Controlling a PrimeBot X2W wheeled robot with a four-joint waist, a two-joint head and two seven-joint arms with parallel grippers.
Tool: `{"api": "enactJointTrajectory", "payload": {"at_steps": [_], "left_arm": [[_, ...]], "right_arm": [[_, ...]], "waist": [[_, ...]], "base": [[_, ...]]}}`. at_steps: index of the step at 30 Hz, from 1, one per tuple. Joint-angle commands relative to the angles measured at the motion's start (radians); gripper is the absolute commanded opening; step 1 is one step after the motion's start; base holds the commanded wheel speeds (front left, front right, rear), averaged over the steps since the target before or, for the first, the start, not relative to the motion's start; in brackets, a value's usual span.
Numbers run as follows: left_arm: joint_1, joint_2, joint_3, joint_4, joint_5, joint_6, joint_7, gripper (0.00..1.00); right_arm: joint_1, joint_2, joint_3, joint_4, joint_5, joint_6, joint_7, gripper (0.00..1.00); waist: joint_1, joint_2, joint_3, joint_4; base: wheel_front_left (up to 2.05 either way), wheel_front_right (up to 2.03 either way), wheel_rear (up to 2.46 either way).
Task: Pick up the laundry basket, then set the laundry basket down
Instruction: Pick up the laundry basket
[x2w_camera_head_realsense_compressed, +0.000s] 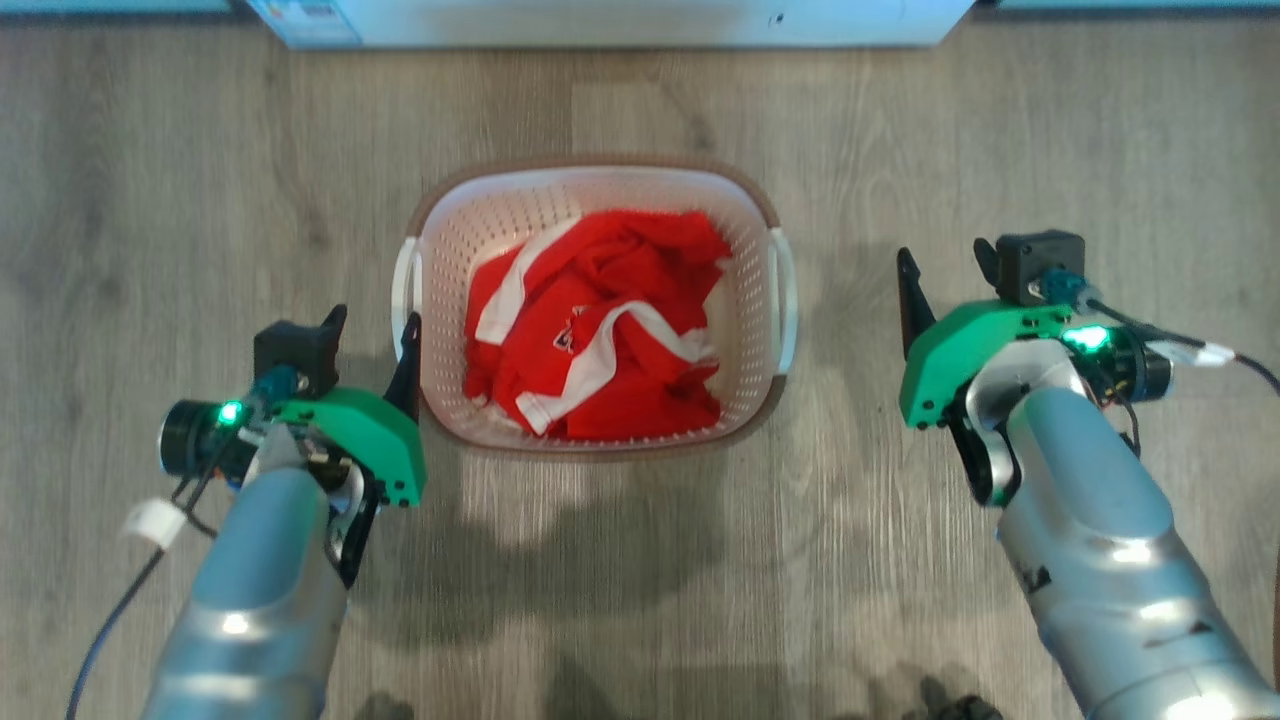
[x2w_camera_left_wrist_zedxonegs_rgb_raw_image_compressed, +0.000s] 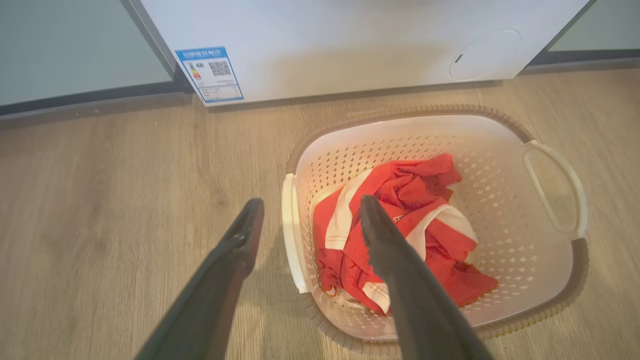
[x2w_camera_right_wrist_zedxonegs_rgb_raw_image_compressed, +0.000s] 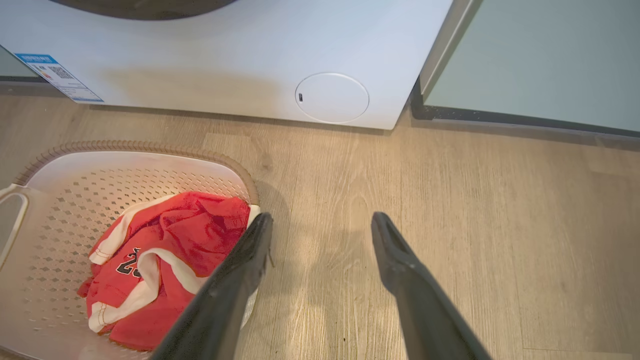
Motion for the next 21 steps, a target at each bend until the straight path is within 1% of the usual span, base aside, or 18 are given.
{"api": "enactJointTrajectory", "payload": {"at_steps": [1,8,13,21], "left_arm": [[-0.037,0.032,0.007,0.021,-0.019,-0.006,-0.010,1.00],[-0.176,0.041,-0.090,0.188,-0.069,-0.006,-0.010,1.00],[-0.261,0.043,-0.165,0.288,-0.135,-0.006,-0.008,1.00],[-0.351,0.048,-0.289,0.367,-0.247,-0.006,0.013,1.00]], "right_arm": [[-0.022,0.000,0.032,0.000,0.011,0.007,0.009,1.00],[-0.120,0.000,0.098,0.096,0.067,0.007,0.040,1.00],[-0.183,0.000,0.133,0.154,0.106,0.007,0.041,1.00],[-0.251,0.000,0.194,0.235,0.171,0.007,0.037,1.00]], "waist": [[-0.0002,0.0000,0.056,0.012],[-0.0002,0.0000,0.145,0.035],[-0.0002,0.0000,0.195,0.046],[-0.0002,0.0000,0.248,0.049]], "base": [[0.00,0.00,0.00],[0.00,0.00,0.00],[0.00,0.00,0.00],[0.00,0.00,0.00]]}}
